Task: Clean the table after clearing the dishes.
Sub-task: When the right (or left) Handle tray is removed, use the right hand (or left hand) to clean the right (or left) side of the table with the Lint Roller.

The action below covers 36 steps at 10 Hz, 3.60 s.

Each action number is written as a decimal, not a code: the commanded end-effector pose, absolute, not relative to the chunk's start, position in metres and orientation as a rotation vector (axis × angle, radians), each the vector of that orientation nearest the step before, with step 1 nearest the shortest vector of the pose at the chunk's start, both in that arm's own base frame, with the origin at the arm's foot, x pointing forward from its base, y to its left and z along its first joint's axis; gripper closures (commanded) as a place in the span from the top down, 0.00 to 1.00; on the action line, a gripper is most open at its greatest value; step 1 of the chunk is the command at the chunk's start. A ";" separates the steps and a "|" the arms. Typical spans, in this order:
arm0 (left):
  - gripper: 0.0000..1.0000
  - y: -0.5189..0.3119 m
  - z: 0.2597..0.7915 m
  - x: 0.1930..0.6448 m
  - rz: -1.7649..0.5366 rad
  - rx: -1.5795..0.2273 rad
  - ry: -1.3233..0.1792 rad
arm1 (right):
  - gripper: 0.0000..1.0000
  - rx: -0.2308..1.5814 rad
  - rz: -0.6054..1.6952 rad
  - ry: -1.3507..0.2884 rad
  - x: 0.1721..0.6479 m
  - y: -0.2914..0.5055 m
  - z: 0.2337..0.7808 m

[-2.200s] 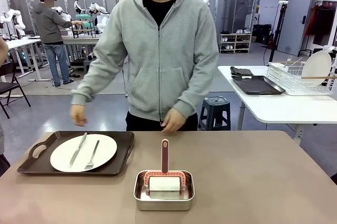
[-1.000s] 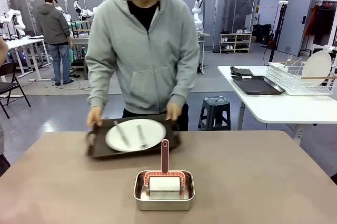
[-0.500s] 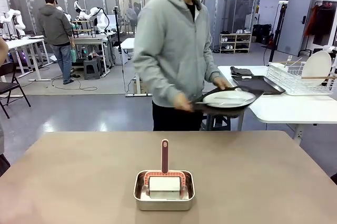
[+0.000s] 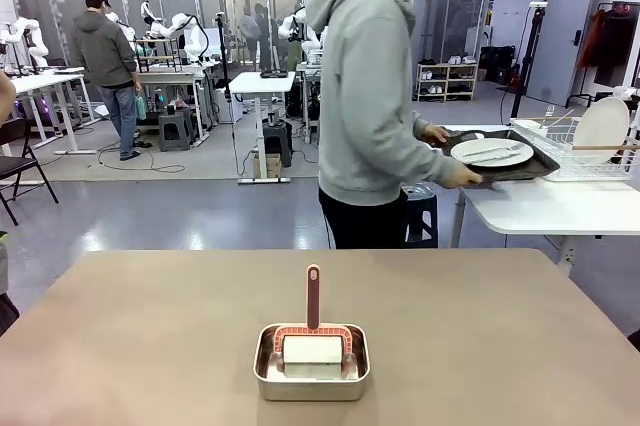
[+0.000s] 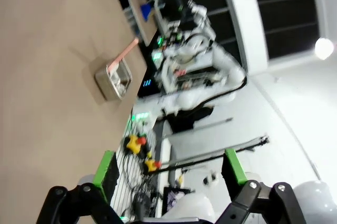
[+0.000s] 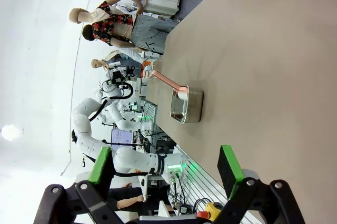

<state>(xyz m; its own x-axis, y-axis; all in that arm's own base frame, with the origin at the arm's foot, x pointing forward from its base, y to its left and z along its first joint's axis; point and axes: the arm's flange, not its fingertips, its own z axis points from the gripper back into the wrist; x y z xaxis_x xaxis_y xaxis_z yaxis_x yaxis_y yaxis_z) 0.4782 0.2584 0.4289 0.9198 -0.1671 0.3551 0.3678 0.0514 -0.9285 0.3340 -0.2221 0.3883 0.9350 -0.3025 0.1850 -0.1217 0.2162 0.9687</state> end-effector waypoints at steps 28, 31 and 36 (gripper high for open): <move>1.00 -0.273 0.494 0.500 -1.375 -0.290 0.083 | 1.00 1.359 -0.128 -0.372 0.333 -0.222 0.391; 1.00 -0.308 0.481 0.512 -1.407 -0.243 0.108 | 1.00 1.359 -0.128 -0.372 0.333 -0.222 0.391; 1.00 -0.339 0.448 0.514 -1.474 -0.248 0.081 | 1.00 1.359 -0.128 -0.372 0.333 -0.222 0.391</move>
<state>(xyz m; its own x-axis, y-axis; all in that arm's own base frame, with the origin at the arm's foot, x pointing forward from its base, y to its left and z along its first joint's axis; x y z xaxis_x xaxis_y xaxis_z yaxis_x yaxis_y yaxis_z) 0.5117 -0.3350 0.4502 0.1215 -0.9888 0.0862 0.9655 0.0976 -0.2414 0.3343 -0.2223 0.3872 0.9358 -0.3020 0.1820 -0.1193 0.2144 0.9694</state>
